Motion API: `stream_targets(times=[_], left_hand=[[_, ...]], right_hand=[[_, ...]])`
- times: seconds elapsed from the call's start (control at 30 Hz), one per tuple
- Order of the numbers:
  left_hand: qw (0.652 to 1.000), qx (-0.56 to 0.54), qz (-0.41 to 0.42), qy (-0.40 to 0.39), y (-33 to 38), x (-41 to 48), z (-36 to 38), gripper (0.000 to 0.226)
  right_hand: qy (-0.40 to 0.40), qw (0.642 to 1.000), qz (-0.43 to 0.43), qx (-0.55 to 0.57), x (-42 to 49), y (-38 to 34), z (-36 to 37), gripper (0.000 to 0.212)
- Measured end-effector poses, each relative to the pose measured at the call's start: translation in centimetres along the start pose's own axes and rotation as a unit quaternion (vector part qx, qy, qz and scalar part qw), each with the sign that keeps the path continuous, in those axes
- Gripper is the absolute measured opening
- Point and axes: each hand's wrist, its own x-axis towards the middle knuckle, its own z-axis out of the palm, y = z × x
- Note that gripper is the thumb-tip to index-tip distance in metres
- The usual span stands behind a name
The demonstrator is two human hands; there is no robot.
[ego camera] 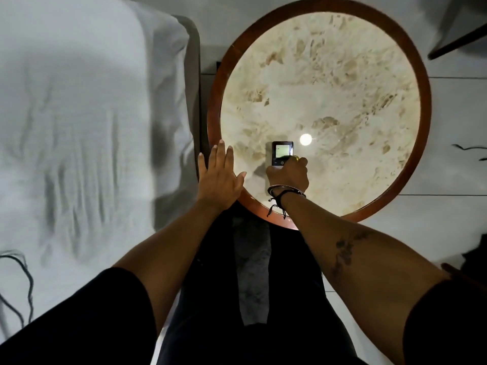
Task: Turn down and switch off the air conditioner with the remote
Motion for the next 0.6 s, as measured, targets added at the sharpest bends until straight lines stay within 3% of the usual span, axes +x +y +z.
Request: stream_targets(times=[0.2, 0.6], left_hand=[[1.000, -0.001, 0.004, -0.004, -0.1, 1.3, 1.6, 0.071], [1.000, -0.005, 0.008, 0.008, -0.2, 3.5, 0.3, 0.078]], right_hand=[[0.015, 1.000, -0.012, -0.019, 1.4, -0.1, 1.2, 0.045], [-0.019, 0.997, -0.015, -0.069, 1.6, -1.0, -0.8, 0.071]])
